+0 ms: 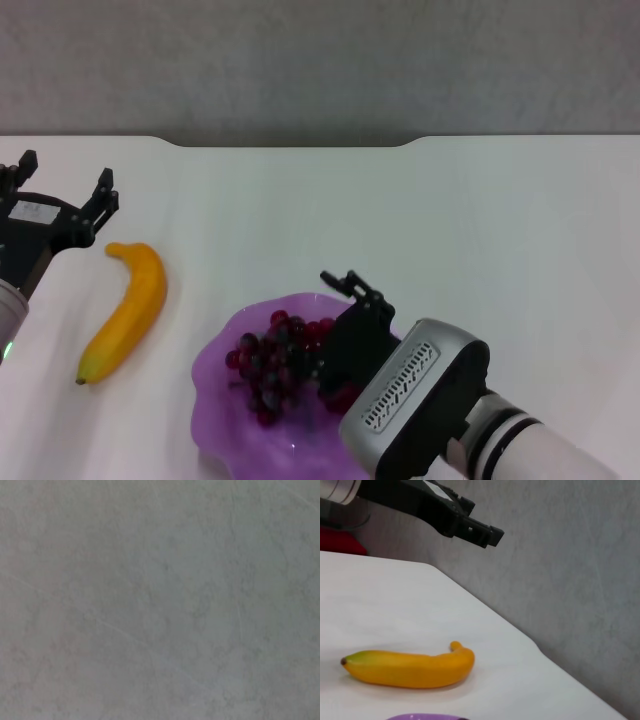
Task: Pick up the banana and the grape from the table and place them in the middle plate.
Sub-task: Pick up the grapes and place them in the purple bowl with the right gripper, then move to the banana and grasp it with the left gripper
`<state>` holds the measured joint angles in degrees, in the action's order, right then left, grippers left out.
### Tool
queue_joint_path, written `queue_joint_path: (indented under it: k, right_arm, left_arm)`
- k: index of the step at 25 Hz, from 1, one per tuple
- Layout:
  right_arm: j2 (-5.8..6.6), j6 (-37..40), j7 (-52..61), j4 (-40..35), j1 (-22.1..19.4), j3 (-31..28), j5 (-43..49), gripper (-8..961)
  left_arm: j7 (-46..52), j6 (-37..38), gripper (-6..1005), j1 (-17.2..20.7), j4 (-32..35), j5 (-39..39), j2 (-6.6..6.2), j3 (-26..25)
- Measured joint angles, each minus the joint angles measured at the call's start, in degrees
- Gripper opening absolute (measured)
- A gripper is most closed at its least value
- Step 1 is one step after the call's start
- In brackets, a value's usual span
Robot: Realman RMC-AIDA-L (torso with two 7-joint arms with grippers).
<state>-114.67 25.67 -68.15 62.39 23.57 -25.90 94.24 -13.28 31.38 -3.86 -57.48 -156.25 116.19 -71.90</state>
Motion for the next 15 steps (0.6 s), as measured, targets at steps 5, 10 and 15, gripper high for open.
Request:
queue_joint_path:
  k: [5,10,15]
  right_arm:
    - [0.15,7.59,-1.18,0.39,0.04,-0.49,0.51,834]
    - [-0.1,21.52,-4.42,0.37,-0.35,-0.49,3.03,908]
    - [-0.19,38.37,-4.93,-1.49,-0.86,0.01,3.12,911]
  left_arm:
    - [0.0,0.0,881,0.2,0.0,0.07,0.0,-0.07]
    - [0.0,0.0,881,0.06,0.03,0.24,0.0,-0.07]
    - [0.02,0.0,880,-0.09,0.11,0.28,0.0,0.22]
